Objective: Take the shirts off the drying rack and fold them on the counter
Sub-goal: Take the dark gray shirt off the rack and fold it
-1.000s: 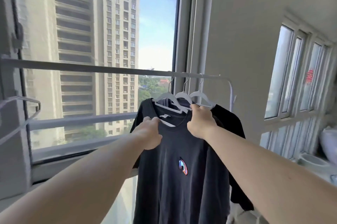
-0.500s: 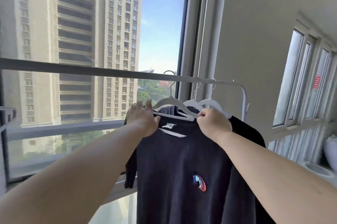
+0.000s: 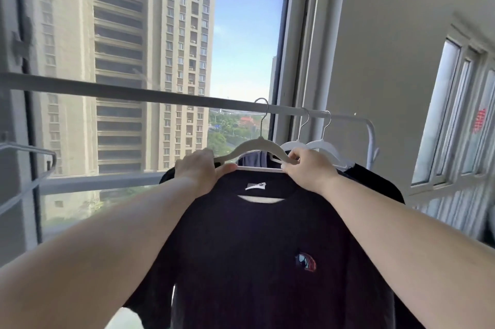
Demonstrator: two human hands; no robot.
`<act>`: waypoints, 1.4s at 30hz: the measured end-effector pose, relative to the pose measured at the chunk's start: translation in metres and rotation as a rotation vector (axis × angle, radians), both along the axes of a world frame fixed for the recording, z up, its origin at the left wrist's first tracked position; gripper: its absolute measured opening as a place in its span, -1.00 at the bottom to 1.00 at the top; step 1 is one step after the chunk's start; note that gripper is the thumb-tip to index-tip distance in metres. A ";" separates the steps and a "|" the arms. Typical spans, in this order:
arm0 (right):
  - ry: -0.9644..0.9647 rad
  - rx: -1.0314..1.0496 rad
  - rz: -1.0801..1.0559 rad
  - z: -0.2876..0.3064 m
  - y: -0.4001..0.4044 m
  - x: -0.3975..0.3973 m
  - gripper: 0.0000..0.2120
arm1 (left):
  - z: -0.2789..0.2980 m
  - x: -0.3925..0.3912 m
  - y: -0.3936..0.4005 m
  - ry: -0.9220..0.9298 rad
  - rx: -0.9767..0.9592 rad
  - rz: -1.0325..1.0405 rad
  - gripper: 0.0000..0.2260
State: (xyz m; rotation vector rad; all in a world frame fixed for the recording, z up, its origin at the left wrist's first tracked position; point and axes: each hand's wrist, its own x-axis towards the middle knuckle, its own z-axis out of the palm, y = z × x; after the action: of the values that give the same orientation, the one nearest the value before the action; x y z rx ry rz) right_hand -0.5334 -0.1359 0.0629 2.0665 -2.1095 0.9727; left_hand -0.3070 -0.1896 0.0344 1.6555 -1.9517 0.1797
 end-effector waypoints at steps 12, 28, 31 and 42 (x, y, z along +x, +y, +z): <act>0.107 0.167 0.196 -0.013 0.068 -0.012 -0.68 | -0.012 -0.005 0.104 -0.042 0.014 0.077 -0.53; -0.395 0.196 0.491 -0.071 0.167 -0.003 -0.66 | -0.072 -0.013 0.251 -0.119 0.133 0.256 -0.75; -0.349 0.180 0.481 -0.055 0.177 0.003 -0.65 | -0.069 -0.009 0.260 0.071 0.237 0.428 -0.57; -0.316 0.258 0.425 -0.057 0.197 0.044 -0.44 | -0.070 0.033 0.284 0.320 0.418 0.402 -0.44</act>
State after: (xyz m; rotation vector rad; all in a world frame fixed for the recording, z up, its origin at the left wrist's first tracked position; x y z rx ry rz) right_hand -0.4898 0.0610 0.0063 2.7321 -2.0641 1.1959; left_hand -0.2743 0.0948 -0.0356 2.1799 -1.4676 -0.3472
